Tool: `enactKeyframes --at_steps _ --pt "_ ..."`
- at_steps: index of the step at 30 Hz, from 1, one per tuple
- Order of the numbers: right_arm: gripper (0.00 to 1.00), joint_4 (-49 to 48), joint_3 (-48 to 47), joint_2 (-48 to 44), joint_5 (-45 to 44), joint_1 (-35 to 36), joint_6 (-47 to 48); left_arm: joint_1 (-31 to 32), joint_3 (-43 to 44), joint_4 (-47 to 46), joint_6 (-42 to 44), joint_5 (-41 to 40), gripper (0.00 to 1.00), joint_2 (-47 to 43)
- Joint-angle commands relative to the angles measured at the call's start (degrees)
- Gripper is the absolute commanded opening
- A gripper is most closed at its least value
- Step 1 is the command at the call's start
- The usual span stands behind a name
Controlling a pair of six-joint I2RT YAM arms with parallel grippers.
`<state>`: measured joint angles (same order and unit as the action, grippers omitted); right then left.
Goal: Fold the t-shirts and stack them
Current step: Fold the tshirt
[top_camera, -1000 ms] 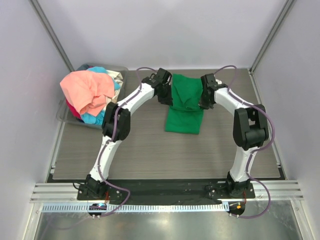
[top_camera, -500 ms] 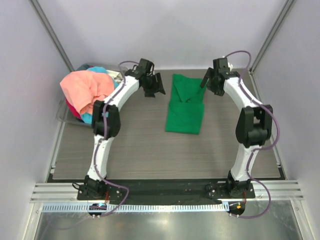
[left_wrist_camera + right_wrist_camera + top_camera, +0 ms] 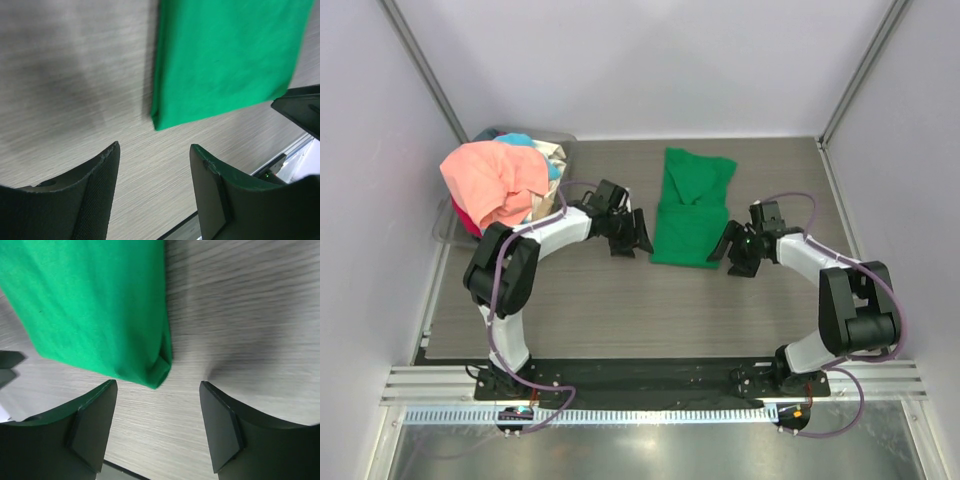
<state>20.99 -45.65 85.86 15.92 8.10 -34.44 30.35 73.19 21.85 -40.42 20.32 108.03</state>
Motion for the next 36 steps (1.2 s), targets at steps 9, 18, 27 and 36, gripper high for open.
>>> enactKeyframes --at_steps 9,18,27,36 --pt "0.42 -13.8 4.4 2.6 4.6 0.2 -2.6 1.5 -6.1 -13.5 -4.3 3.4 0.57 -1.7" --pt "0.08 -14.7 5.3 4.5 3.9 0.2 -1.5 2.6 -7.3 -16.1 -5.5 2.4 0.5 2.1" --pt "0.01 -14.1 5.5 5.5 3.9 0.2 -0.2 4.3 -6.4 -18.0 -6.5 1.2 0.31 6.1" --pt "0.01 -11.5 5.6 3.4 3.1 0.1 1.5 5.0 -5.8 -18.2 -6.9 -1.6 0.0 6.8"
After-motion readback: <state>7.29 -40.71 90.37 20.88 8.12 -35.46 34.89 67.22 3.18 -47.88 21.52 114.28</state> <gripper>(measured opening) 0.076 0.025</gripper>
